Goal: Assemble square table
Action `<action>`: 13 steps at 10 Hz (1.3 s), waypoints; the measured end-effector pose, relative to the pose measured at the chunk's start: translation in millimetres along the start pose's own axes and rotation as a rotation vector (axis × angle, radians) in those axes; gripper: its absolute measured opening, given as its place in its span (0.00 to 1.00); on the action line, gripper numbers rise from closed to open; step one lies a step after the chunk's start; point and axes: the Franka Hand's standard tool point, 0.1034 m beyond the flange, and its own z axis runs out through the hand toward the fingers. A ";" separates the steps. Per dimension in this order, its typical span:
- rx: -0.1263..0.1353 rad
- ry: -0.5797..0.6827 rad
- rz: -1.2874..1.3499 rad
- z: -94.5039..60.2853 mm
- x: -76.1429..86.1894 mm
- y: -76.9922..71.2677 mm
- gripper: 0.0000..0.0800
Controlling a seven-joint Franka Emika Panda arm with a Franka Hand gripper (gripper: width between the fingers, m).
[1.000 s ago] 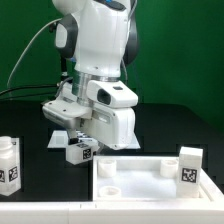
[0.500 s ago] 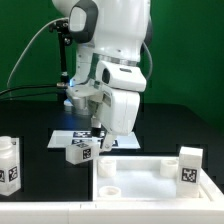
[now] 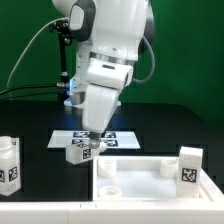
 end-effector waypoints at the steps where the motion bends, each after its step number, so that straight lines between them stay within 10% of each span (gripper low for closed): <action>1: 0.056 -0.040 0.171 1.9 -5.6 -7.9 0.81; 6: 0.047 0.009 0.491 -4.4 17.9 -8.3 0.81; 9: 0.118 -0.042 0.894 -30.5 5.2 14.1 0.81; 13: 0.139 -0.067 1.197 -32.2 10.2 12.7 0.81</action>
Offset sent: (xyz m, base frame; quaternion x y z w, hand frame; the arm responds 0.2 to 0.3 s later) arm 0.0000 0.0000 0.0000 0.0000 0.0000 0.1938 0.9810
